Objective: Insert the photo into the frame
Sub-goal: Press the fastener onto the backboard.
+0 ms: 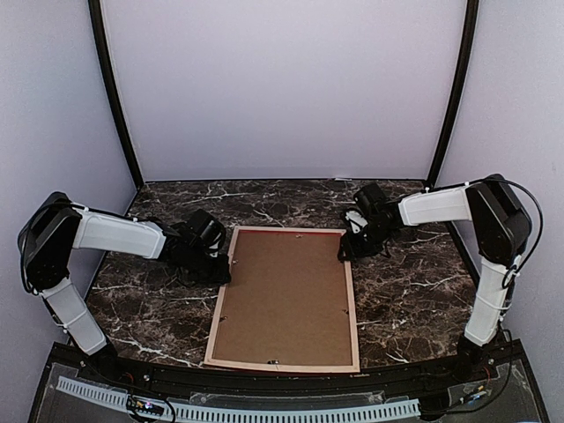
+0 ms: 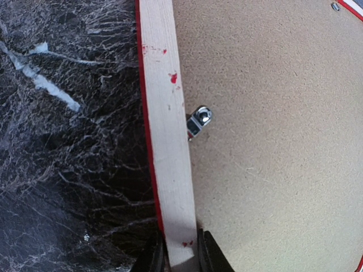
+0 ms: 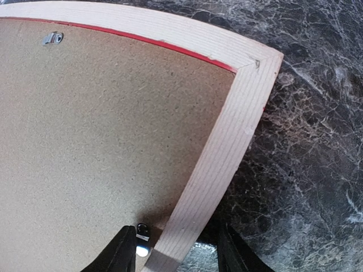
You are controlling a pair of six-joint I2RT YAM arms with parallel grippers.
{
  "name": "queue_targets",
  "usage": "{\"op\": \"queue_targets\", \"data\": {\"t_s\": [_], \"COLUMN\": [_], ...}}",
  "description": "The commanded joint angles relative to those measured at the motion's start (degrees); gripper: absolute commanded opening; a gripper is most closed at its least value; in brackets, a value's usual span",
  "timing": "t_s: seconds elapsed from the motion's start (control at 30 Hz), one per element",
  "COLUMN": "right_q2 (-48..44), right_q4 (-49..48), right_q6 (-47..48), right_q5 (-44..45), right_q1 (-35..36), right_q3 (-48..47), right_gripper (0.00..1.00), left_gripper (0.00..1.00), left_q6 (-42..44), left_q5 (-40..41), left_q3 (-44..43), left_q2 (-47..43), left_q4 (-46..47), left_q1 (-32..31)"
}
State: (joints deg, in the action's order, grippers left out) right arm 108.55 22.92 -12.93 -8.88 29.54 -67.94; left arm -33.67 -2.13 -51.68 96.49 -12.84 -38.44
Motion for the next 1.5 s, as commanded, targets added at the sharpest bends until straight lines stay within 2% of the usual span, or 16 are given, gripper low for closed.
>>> {"op": "queue_targets", "data": {"t_s": [0.0, 0.17, 0.43, 1.0, 1.47], "right_q2": [1.02, 0.1, -1.15, 0.47, 1.07], "right_q4": [1.91, 0.63, -3.08, -0.68, -1.24], "right_q6": [1.59, 1.12, -2.12, 0.22, 4.49], "right_q5": [0.78, -1.3, -9.33, 0.67, 1.62], "right_q1": [0.52, 0.35, -1.18, -0.37, -0.18], "right_q3": [0.04, 0.36, 1.67, 1.46, 1.67], "right_gripper": [0.5, 0.49, 0.5, 0.45, 0.37], "left_gripper": [0.22, 0.22, 0.22, 0.22, 0.21], "left_q6": [0.54, 0.54, 0.54, 0.54, 0.54], "left_q5": [-0.6, -0.58, -0.47, -0.59, -0.5], "left_q3": [1.23, 1.44, 1.58, 1.63, 1.84], "left_q2": [1.18, 1.05, 0.98, 0.99, 1.03], "left_q4": [-2.65, -2.63, -2.55, -2.61, -2.7], "left_q1": [-0.46, -0.47, -0.46, -0.44, -0.48]}}
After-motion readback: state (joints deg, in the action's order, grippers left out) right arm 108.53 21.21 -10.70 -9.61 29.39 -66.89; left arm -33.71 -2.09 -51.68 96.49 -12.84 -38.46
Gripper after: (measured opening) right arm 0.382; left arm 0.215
